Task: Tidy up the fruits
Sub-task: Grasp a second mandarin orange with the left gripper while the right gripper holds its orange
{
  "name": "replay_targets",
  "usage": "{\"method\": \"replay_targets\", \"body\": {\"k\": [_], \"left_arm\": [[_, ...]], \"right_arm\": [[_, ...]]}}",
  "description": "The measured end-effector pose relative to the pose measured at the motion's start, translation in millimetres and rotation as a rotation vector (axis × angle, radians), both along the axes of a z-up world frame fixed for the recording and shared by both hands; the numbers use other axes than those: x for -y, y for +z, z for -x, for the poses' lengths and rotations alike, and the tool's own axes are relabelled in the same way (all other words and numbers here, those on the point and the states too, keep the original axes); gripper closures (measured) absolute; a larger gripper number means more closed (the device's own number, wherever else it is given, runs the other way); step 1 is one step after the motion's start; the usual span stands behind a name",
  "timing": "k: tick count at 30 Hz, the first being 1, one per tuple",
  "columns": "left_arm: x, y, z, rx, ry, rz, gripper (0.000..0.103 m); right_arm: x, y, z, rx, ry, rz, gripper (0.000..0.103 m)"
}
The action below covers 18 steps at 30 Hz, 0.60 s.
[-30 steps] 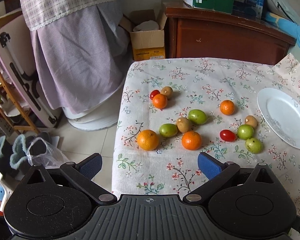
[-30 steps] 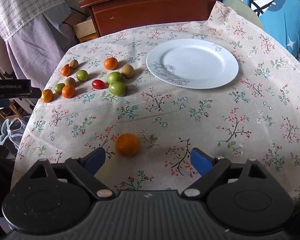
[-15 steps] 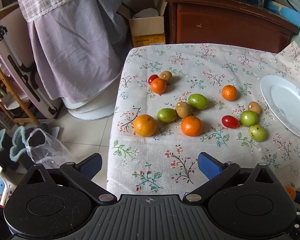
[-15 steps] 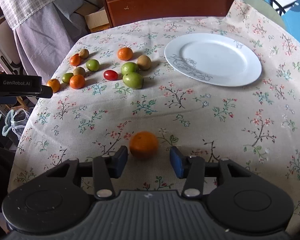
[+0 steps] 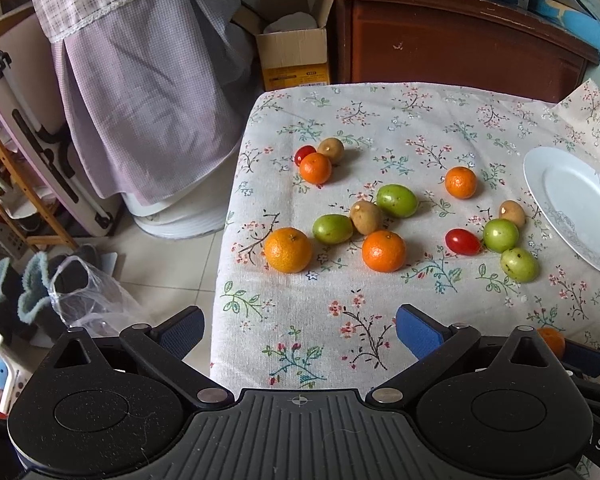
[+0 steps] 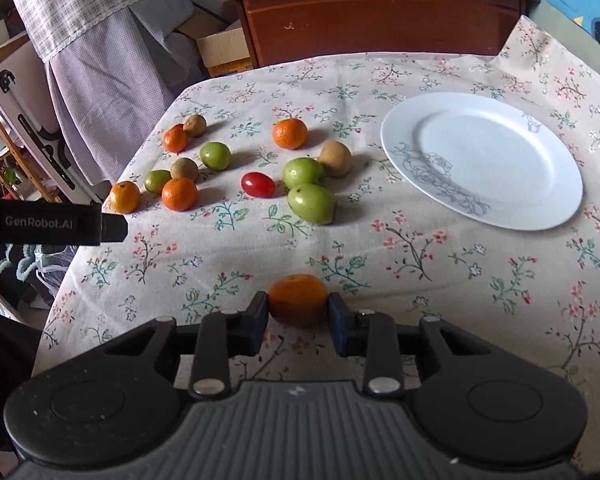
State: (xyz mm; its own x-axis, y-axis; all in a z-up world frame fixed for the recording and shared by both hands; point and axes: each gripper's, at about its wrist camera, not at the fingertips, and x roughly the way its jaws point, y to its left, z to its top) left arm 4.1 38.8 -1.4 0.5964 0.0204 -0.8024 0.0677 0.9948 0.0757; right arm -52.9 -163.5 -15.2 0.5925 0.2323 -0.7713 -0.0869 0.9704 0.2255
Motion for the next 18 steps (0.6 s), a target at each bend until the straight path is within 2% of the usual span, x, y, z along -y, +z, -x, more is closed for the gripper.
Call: {"method": "replay_targets", "body": {"k": [5,14,18], "left_arm": [[-1.2,-1.3,-4.7,-0.001,-0.004,0.015,0.001],[-19.6,-0.4,-18.5,0.072,0.007,0.013,0.003],[-24.1,-2.7,-26.9,0.069,-0.010,0.062,0.003]], "right_arm": [[-9.4,0.0,-14.8,0.009,0.053,-0.020,0.071],[-12.7,-4.8,-35.1,0.016,0.074,-0.026,0.071],[-11.5,-5.6,-35.3,0.019,0.068,-0.035,0.071]]}}
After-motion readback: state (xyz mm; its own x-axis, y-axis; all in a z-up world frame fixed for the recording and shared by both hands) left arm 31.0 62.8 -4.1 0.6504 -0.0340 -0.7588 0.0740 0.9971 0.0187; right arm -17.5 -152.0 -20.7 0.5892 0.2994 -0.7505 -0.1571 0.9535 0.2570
